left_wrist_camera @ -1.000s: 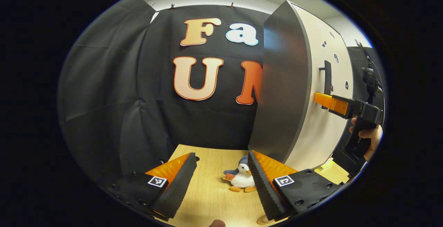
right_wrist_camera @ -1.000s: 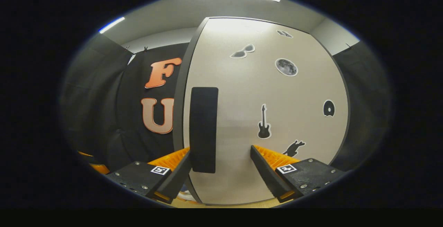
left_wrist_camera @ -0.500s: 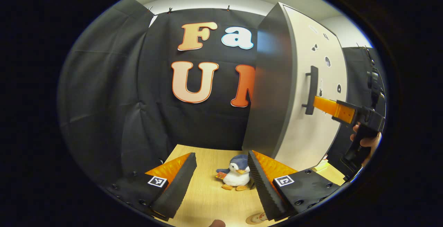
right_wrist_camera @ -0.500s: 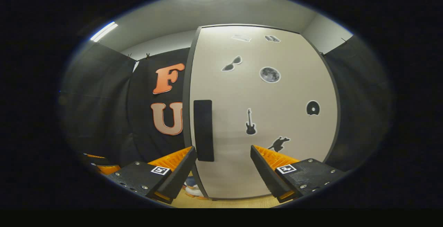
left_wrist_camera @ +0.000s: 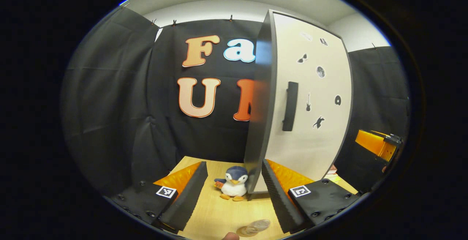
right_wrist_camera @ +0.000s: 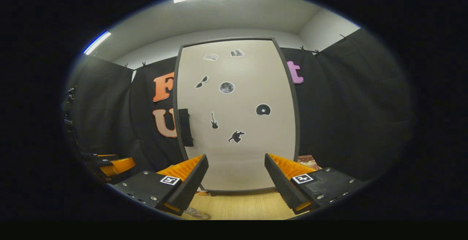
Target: Open the cabinet door with the right hand, grasp the bottle in the cabinet with the left hand and place it on the coaster, then close the cabinet door with the right hand.
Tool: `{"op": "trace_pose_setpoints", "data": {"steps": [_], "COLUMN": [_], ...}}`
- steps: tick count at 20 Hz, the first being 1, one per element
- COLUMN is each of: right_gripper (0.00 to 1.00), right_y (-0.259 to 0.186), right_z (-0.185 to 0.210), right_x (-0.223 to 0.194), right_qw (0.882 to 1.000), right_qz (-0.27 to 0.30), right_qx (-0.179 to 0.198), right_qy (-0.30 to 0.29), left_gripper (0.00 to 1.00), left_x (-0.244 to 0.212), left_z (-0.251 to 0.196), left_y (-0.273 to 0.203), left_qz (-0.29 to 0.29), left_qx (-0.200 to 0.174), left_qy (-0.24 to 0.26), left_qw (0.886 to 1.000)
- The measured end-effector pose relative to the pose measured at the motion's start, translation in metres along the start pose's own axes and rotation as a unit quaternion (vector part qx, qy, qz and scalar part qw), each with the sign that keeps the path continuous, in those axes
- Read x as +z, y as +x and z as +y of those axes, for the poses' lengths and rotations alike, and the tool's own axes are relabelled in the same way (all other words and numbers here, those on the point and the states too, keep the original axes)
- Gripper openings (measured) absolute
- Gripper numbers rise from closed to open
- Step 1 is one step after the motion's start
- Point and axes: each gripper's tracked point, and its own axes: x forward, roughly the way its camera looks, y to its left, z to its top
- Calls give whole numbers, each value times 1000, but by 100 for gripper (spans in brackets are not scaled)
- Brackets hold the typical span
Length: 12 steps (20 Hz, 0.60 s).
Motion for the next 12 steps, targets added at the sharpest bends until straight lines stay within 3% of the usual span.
{"op": "trace_pose_setpoints", "data": {"steps": [5, 12], "right_gripper": [95, 95], "right_y": [-31, -48], "right_z": [-24, -36], "right_x": [-3, -9], "right_qw": [1000, 1000], "right_qz": [3, 11], "right_qx": [3, 9], "right_qy": [-2, -13], "left_gripper": [96, 95], "left_x": [14, 19], "left_z": [-43, -53], "left_y": [-33, -55], "left_qz": [-22, -36], "left_qx": [2, 28], "left_qy": [26, 37], "left_qw": [999, 998]}}
